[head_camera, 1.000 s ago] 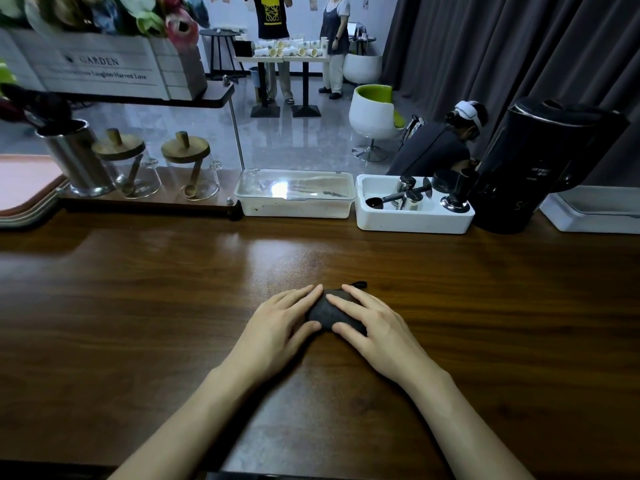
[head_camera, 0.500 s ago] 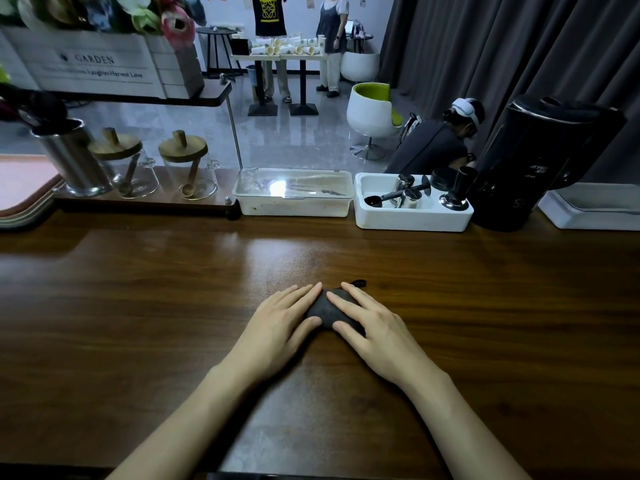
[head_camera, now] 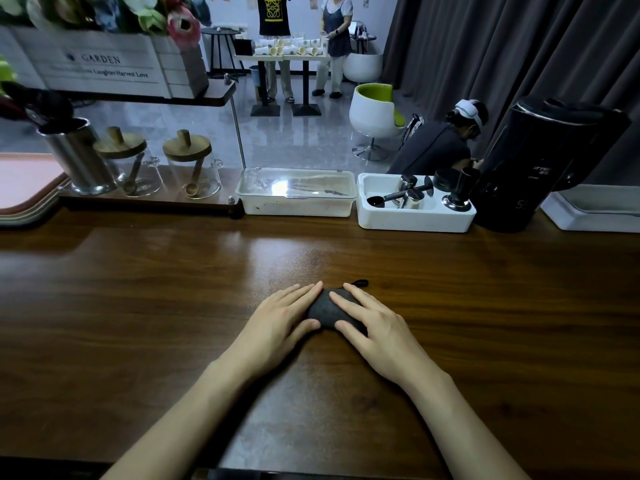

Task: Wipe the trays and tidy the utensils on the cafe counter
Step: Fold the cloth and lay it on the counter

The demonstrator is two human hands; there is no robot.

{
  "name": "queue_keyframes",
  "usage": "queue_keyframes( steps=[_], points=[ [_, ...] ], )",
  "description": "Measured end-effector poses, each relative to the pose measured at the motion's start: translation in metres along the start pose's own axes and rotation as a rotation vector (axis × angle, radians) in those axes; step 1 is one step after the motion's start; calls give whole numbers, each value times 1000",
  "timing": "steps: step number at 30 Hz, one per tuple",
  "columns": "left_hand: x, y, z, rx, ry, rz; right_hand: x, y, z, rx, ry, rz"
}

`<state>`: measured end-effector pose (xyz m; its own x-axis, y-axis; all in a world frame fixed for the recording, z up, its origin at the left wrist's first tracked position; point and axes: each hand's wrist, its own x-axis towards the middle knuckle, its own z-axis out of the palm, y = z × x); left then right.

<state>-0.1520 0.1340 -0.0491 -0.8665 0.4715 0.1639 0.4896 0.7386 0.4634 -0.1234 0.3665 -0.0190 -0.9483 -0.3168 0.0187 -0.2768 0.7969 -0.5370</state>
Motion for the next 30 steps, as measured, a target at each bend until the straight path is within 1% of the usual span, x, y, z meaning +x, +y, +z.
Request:
queue_keyframes(
  steps=[8, 13, 15, 20, 25, 30],
  points=[
    [-6, 4, -1, -4, 1, -56, 1, -1, -3, -46, -41, -4],
    [-15, 10, 1, -12, 64, -97, -1, 2, -5, -46, -70, -52],
    [-20, 11, 0, -19, 88, -120, -4, 5, -9, -42, -55, -73],
    [-44, 11, -12, -45, 174, -228, 2, 4, -1, -83, -35, -116],
    [-66, -6, -30, -30, 194, -300, 29, -37, 24, -104, -73, -160],
    [-100, -64, -66, 43, 244, -400, 67, -103, 60, -124, -104, -207]
  ],
)
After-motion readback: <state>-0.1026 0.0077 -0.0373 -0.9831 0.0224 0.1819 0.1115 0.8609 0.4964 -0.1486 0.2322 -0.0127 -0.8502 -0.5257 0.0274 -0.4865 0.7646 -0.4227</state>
